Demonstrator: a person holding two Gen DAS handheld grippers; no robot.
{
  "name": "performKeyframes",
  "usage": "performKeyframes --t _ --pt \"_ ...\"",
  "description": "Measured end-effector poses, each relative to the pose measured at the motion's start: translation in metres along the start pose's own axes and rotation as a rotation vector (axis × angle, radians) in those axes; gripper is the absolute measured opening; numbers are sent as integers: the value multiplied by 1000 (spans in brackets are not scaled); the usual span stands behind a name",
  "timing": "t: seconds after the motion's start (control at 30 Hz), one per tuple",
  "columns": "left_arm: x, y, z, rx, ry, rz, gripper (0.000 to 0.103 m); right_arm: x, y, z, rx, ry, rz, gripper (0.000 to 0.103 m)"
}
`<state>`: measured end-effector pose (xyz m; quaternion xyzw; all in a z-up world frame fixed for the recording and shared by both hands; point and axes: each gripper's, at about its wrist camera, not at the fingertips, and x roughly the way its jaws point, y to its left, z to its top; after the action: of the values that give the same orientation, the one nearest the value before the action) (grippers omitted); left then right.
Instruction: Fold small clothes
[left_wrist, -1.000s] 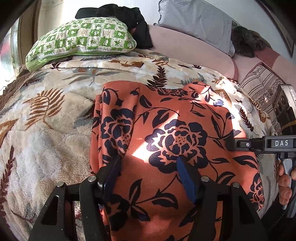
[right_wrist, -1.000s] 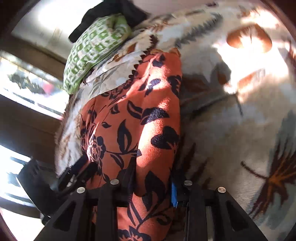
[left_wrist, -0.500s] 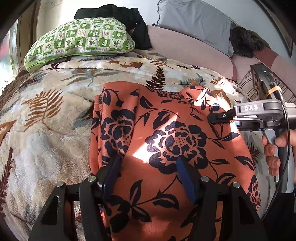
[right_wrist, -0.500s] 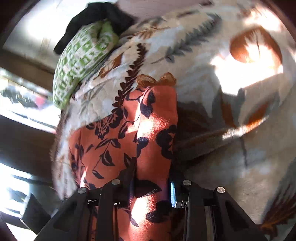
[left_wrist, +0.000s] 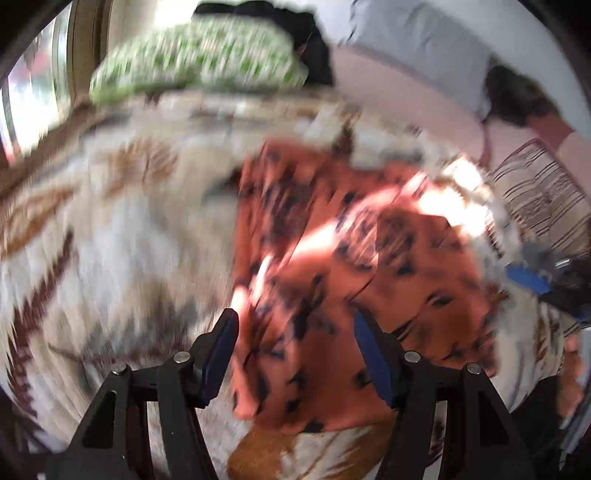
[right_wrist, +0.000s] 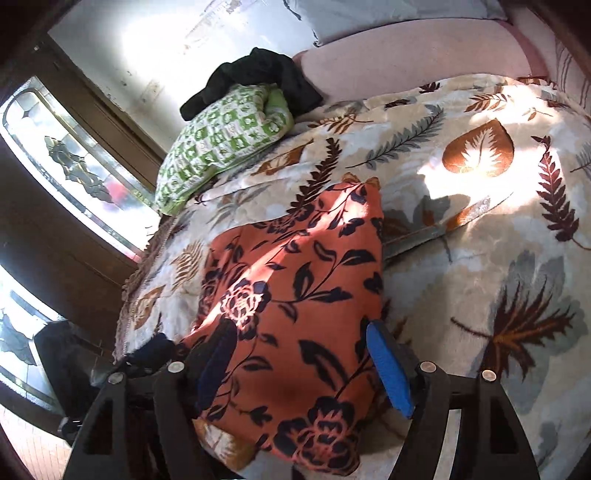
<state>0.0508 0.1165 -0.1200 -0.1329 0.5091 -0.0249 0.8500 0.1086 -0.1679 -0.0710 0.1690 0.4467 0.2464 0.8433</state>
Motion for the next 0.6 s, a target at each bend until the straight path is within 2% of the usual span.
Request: performKeyframes --t 0.03,0.07,0.1,0.17,0.27,0.37,0.5,0.53,0.57,0.6 --pt "3 12 -6 -48 -16 -54 65 0 3 -4 -2 10 20 76" --pt "-7 13 -5 -56 -33 -70 65 3 7 -7 -4 29 31 76" --pt "-17 12 -1 -66 -40 -53 64 5 10 -10 -5 47 31 76" --pt "-42 11 8 -64 -115 -90 63 5 13 -16 -11 48 54 76" --pt "-60 11 32 -49 -150 -157 64 6 18 -17 -1 41 101 77" --pt "-45 12 67 -36 -112 -231 65 13 21 -12 0 41 127 77" --pt "-7 18 103 -97 -32 -289 60 34 17 -9 25 91 149 77" --pt "6 18 111 -98 -17 -283 49 39 16 -10 29 104 150 77" --pt "21 20 117 -100 12 -241 25 43 14 -12 29 112 148 77" --pt "40 26 120 -111 53 -175 11 48 12 -14 30 121 150 76"
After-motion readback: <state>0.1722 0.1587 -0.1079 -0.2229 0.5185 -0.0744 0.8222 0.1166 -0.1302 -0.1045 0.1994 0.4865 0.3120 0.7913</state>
